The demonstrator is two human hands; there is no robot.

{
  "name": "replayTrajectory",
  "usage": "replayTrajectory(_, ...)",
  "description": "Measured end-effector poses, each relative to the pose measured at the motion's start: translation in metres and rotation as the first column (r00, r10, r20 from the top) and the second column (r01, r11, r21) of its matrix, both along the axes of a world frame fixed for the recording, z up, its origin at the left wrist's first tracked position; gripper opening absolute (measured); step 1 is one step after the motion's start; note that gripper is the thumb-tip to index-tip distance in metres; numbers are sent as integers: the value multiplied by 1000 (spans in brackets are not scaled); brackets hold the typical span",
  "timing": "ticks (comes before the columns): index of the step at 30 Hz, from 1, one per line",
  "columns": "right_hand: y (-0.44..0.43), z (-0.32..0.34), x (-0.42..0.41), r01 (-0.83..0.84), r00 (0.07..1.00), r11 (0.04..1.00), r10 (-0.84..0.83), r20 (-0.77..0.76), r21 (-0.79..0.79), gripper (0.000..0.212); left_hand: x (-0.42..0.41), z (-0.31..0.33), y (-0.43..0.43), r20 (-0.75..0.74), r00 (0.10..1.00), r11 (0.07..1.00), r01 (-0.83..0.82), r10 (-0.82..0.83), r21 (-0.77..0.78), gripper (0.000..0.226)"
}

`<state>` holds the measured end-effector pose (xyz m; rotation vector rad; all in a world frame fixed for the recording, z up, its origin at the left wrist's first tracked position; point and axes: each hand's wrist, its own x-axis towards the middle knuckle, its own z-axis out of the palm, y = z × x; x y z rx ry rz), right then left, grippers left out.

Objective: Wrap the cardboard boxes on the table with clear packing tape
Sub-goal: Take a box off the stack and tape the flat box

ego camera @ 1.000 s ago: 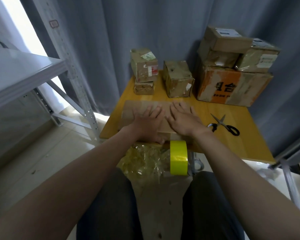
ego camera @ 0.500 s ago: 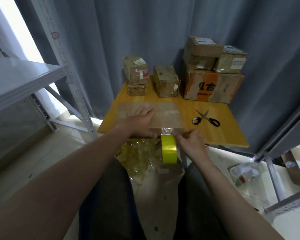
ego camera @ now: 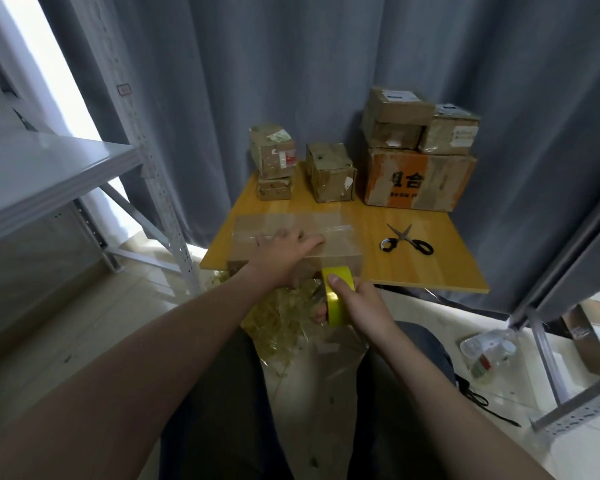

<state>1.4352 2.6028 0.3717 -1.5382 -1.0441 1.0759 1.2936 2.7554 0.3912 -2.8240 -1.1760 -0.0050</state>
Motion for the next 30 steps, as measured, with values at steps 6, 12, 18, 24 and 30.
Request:
replayTrajectory(6, -9, -12, -9, 59, 998, 998, -59, -38, -15, 45, 0, 22, 9, 28, 998, 992, 55, -52, -113, 109)
replayTrajectory(12, 4, 12, -9, 127, 992, 991, -125, -28, 47, 47, 8, 69, 25, 49, 996, 956, 88, -77, -279, 101)
replayTrajectory(18, 14, 40, 4, 180, 978, 967, -157, -139, 180, 33, 14, 125, 52, -30, 998, 911, 41, -58, -410, 87)
replayTrajectory(24, 21, 61, 10, 191, 980, 943, -168, -106, 274, 21, 3, 132, 76, 20, 1000, 889, 20, -12, -458, 65)
replayTrajectory(30, 49, 81, 27, 196, 899, 946, -279, 338, 260, 48, 4, 114, 83, 108, 994, 918, 67, -27, -391, 53)
